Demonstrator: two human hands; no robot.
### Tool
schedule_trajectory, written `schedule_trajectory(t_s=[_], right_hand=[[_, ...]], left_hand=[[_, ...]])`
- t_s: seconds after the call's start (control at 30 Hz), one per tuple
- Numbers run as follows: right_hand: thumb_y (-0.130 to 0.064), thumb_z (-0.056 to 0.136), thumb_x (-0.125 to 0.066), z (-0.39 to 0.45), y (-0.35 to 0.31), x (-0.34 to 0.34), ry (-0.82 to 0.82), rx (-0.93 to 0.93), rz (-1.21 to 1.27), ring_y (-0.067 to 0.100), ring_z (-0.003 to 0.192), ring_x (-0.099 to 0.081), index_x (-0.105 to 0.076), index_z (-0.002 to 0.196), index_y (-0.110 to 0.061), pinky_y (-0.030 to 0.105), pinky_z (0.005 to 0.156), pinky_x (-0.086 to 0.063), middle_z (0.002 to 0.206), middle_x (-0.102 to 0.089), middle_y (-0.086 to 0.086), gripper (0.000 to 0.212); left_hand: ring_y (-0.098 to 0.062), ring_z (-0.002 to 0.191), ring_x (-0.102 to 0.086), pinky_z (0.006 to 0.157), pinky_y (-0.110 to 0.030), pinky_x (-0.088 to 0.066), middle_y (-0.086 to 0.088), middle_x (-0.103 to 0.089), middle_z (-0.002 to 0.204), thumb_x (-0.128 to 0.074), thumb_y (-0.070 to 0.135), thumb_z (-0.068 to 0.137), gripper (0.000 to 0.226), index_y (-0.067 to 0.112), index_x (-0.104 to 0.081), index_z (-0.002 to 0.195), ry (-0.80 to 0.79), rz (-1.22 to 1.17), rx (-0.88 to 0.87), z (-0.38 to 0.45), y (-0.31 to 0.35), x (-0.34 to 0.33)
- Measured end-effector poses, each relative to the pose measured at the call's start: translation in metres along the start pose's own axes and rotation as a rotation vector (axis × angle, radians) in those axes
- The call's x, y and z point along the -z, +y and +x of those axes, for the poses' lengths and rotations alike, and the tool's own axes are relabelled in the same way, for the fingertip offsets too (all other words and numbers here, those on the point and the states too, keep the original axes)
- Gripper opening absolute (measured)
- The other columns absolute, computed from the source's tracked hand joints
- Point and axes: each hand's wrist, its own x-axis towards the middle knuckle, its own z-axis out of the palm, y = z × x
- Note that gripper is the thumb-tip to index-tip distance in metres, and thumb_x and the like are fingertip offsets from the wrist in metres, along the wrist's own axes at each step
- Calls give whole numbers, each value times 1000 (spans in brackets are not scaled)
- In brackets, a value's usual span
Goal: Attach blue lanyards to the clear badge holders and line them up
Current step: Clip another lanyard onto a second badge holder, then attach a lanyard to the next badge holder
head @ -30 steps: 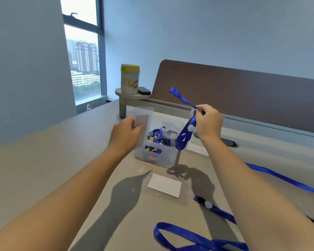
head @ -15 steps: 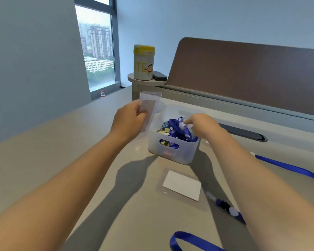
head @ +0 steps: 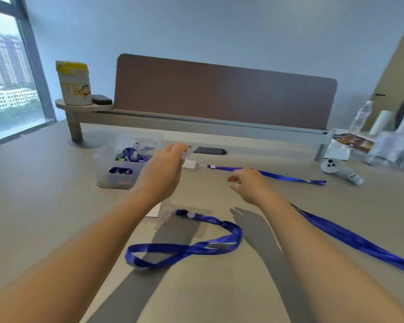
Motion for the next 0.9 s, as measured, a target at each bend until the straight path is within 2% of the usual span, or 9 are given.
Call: schedule_trajectory(t_s=[0.17,0.27,0.33,0.4,0.47,0.57,0.67,0.8,0.9], right_hand=[[-13,92,-47,-41,77,1,57,-193,49,26,114,-56,-59,122,-9,34,95,-43,128,-61,10,32],[-11,92,-45,-52,110,1,123,-278,69,29,96,-59,-63,111,-3,34,79,-43,115,-65,16,28],[-9,91,-43,-52,126,1,151,-322,70,34,94,-60,-65,102,-1,35,73,-44,105,-67,19,26],[-8,90,-42,-44,140,-1,158,-353,54,34,88,-58,-64,91,-1,33,64,-40,92,-64,19,23],[-10,90,-43,-33,151,-4,150,-382,21,27,77,-50,-58,77,-6,30,59,-34,80,-57,13,20],[-16,91,-44,-14,166,-11,145,-393,-46,24,72,-42,-33,54,-13,26,49,-26,60,-37,1,39],[-20,91,-45,2,178,-19,118,-425,-66,23,66,-40,-30,52,-13,25,44,-19,58,-32,1,43],[-17,92,-44,14,185,-24,85,-468,-54,18,52,-34,-46,63,-7,25,44,-20,57,-34,2,31],[-7,91,-40,21,187,-21,80,-483,-47,15,48,-30,-37,53,-10,25,43,-20,55,-34,3,38]], left_hand=[[-29,102,-51,81,-28,-38,-18,-56,116,-36,2,93,26,-1,-52,113,-19,-45,-96,-9,56,-37],[-28,96,-50,78,-26,-35,-20,-58,112,-38,1,91,25,-4,-54,110,-33,-56,-149,-8,70,-59],[-22,84,-44,74,-25,-33,-20,-57,106,-39,2,91,23,-4,-54,107,-57,-49,-155,-3,75,-72],[-24,82,-44,71,-30,-36,-21,-57,103,-39,0,90,22,-5,-55,106,-84,-44,-145,4,79,-84],[-35,88,-51,75,-41,-43,-24,-59,104,-39,-4,89,25,-6,-56,106,-99,-30,-144,12,82,-95],[-39,94,-52,77,-43,-44,-24,-59,109,-39,-6,88,28,-5,-57,109,-125,-6,-140,24,84,-110],[-36,99,-50,82,-42,-42,-21,-56,114,-37,-3,90,29,-3,-54,114,-181,24,-116,33,83,-123],[-32,107,-47,87,-36,-39,-18,-52,122,-32,1,93,33,0,-48,122,-249,54,-82,39,83,-133],[-29,112,-46,89,-32,-38,-16,-50,128,-32,3,94,34,3,-44,126,-259,58,-60,41,84,-136]])
